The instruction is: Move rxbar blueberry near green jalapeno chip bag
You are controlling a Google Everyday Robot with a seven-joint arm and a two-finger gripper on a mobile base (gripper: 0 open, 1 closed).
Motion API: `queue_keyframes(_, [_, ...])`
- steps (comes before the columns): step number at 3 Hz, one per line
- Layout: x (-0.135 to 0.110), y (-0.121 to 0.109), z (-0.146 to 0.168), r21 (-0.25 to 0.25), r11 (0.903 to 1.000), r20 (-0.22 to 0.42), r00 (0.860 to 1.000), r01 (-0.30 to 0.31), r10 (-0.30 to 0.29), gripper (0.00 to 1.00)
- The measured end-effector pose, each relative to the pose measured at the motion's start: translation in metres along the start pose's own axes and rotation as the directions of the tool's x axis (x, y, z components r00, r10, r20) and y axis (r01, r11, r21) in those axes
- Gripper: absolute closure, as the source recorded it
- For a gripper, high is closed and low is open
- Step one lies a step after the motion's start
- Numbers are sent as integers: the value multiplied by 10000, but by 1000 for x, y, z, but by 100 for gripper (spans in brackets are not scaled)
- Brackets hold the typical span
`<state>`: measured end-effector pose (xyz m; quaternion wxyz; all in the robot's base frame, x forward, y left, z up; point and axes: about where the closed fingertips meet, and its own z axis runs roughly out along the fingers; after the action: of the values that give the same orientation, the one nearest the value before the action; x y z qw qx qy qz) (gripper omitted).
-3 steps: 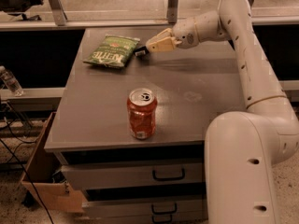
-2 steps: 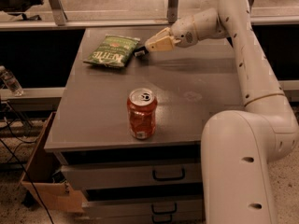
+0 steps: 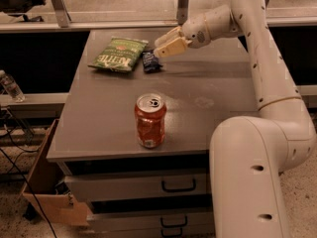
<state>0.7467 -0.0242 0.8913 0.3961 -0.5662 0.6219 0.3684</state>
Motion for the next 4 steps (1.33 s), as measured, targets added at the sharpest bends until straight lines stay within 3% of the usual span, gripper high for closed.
queue_keyframes(1, [0,-2,-16,423,9990,-563,9983,-133,157,0])
queue_keyframes(2, [-2,-1,-46,1170,9930,-1378,9899,-177,339,0])
queue_keyframes(3, [-12,-4,-94,2404,9707,-2045,9778,49,457,0])
queue_keyframes(4, [-23,-6,-152,3693,9290,-1831,9820,257,456,0])
